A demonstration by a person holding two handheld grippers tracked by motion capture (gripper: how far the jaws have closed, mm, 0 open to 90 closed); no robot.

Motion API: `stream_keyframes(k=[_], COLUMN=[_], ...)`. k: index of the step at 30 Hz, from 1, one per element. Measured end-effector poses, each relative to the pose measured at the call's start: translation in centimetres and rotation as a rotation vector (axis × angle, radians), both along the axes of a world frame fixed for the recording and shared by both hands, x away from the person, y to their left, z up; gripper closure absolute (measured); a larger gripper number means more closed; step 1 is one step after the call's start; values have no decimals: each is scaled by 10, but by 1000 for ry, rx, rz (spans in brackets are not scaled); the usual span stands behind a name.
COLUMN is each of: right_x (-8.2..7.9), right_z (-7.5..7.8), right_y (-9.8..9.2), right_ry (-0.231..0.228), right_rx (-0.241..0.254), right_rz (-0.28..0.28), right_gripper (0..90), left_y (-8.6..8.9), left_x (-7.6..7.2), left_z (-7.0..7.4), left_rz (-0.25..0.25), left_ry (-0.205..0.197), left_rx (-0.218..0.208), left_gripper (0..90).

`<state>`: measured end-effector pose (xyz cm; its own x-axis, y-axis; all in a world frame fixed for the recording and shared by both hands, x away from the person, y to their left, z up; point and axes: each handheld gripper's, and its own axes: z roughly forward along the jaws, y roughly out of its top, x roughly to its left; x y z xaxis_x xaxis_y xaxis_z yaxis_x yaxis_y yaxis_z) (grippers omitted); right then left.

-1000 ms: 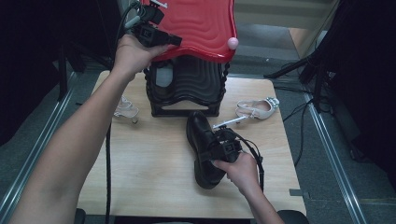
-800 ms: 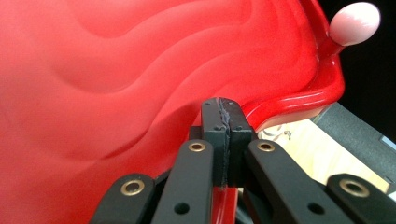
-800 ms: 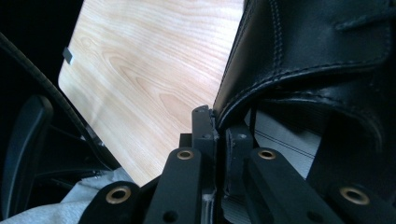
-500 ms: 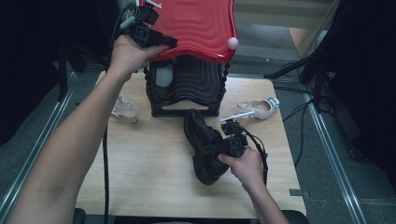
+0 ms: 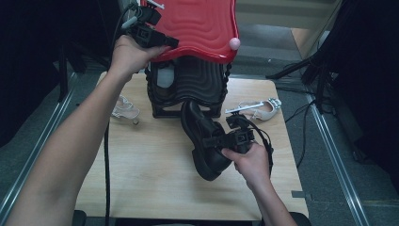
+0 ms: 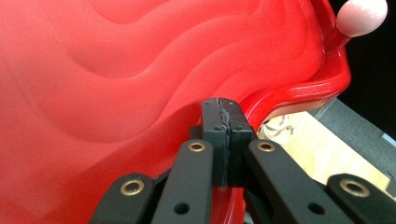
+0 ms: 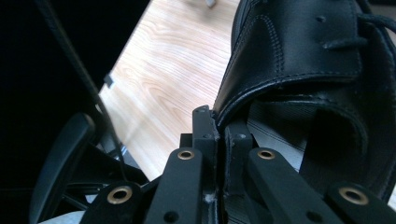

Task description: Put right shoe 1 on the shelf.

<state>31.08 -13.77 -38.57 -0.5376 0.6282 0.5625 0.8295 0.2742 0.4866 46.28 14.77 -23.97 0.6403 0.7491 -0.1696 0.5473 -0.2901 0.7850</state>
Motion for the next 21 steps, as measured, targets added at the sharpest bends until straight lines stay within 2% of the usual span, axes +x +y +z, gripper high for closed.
stream_keyframes(k=[2,10,15,21], right_x=[0,5,21,49], right_z=[6,30,42,55], right_y=[0,4,10,18], right_ry=[-17,-59,-122,-200], right_rx=[25,46,40,24], right_rz=[3,-4,-35,-100], right_gripper=[881,881,880,880], left_y=[0,-1,-1,-1], left_x=[0,0,0,0], left_z=[0,1,1,1], left_rz=[1,3,2,-3], left_ry=[0,3,3,-1], left_rx=[0,10,12,13], left_gripper=[900,900,900,900])
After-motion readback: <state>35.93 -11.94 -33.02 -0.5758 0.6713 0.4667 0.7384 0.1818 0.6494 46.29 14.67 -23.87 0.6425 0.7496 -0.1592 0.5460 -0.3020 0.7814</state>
